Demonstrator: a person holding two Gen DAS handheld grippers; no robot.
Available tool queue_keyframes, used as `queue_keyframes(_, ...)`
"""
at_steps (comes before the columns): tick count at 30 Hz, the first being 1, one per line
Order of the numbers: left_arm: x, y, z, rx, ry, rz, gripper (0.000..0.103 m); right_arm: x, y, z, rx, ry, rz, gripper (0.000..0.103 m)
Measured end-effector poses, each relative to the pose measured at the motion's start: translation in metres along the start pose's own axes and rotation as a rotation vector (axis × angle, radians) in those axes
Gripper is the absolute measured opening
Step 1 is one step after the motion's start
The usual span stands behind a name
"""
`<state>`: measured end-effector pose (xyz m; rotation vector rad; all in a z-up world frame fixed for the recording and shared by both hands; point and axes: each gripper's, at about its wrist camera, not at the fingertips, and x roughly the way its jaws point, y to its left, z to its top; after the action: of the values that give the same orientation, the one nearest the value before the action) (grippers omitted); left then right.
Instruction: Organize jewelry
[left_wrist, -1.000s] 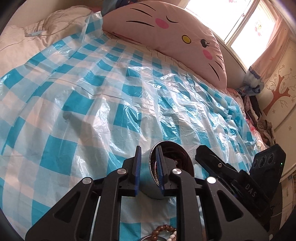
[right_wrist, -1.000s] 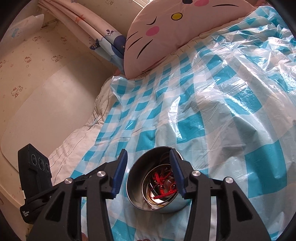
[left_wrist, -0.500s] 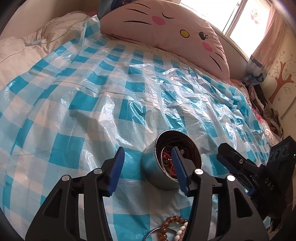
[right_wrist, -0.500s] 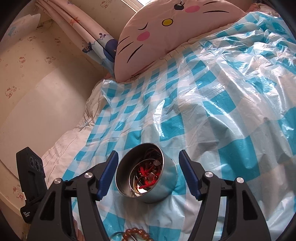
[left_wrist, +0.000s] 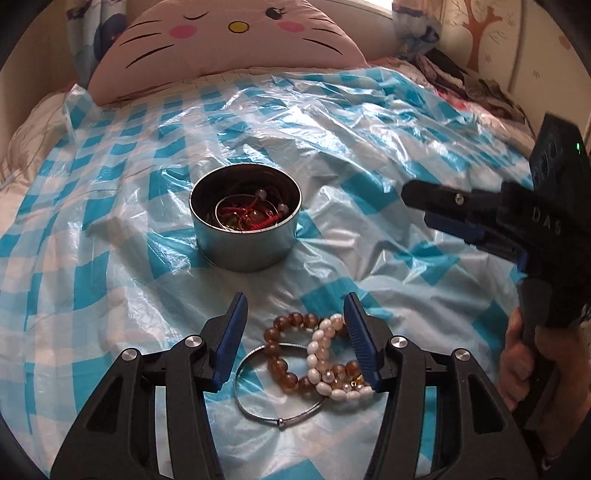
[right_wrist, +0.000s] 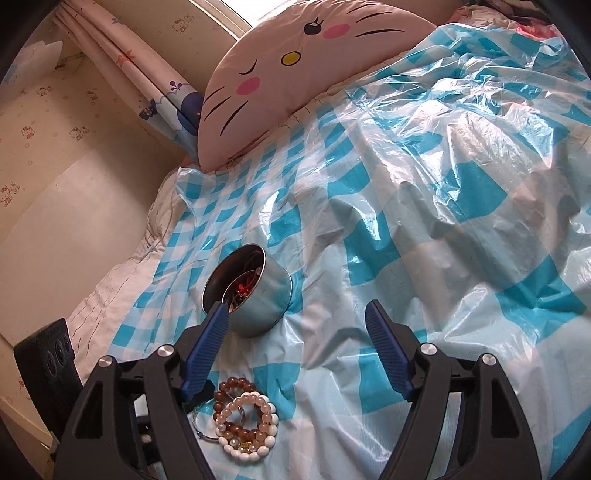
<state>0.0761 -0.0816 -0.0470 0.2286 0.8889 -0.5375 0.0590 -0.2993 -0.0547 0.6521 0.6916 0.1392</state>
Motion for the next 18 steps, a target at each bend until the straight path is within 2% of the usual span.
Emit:
queue_keyframes(3, 0.003, -0.011, -0.006, 0.051, 0.011, 0.040, 0.051, -0.003, -0.002, -0.001, 0.011, -0.006, 0.004, 0.076)
queue_keyframes(6, 0.009, -0.017, -0.009, 0.088, 0.034, 0.056, 0.045, -0.003, -0.005, -0.002, 0.024, -0.002, 0.006, 0.076)
queue_keyframes(9, 0.016, -0.023, -0.012, 0.125, 0.065, 0.056, 0.033, -0.002, -0.008, -0.001, 0.043, -0.001, 0.006, 0.077)
queue_keyframes(13, 0.019, -0.029, -0.016, 0.164, 0.082, 0.061, 0.010, -0.003, -0.012, -0.001, 0.061, -0.002, 0.007, 0.078)
queue_keyframes(15, 0.014, -0.027, -0.014, 0.139, 0.071, 0.038, 0.008, -0.003, -0.013, -0.001, 0.066, -0.001, 0.006, 0.078)
queue_keyframes(18, 0.004, -0.011, -0.008, 0.030, 0.050, -0.049, 0.007, -0.002, -0.013, -0.002, 0.066, 0.004, 0.002, 0.079)
